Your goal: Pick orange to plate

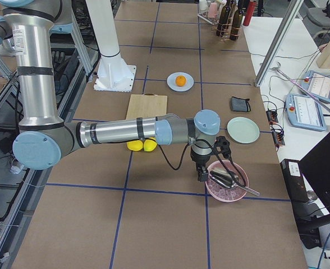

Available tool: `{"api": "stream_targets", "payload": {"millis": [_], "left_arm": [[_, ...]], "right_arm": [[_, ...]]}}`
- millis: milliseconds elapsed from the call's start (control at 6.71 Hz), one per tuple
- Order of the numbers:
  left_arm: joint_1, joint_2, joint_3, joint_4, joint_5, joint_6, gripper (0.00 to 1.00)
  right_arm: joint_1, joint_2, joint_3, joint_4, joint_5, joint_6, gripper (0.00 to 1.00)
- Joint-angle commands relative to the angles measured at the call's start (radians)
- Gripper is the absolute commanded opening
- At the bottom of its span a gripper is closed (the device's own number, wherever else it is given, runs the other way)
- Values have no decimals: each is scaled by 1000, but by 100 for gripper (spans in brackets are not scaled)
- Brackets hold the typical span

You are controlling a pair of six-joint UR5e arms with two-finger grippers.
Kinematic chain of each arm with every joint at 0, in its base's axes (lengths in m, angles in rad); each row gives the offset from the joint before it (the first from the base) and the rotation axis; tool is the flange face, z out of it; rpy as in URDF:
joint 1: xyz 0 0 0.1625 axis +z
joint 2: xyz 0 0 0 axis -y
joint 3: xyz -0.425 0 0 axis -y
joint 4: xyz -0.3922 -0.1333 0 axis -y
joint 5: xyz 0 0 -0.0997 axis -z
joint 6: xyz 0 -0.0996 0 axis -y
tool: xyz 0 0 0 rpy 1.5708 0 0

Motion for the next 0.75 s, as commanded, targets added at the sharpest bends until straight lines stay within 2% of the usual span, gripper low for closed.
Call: {"api": "stream_targets", "payload": {"millis": [0, 298, 596], "left_arm": [[0, -2, 11, -4, 25, -6, 100], [-26, 6, 12, -3, 25, -11, 100], [-28, -16, 14, 2, 33, -8, 100]], "right_arm": [[0, -16, 5, 4, 8, 1, 100], [0, -14, -22, 5, 3, 1, 100], [16, -22, 5, 1, 38, 1, 100]]}}
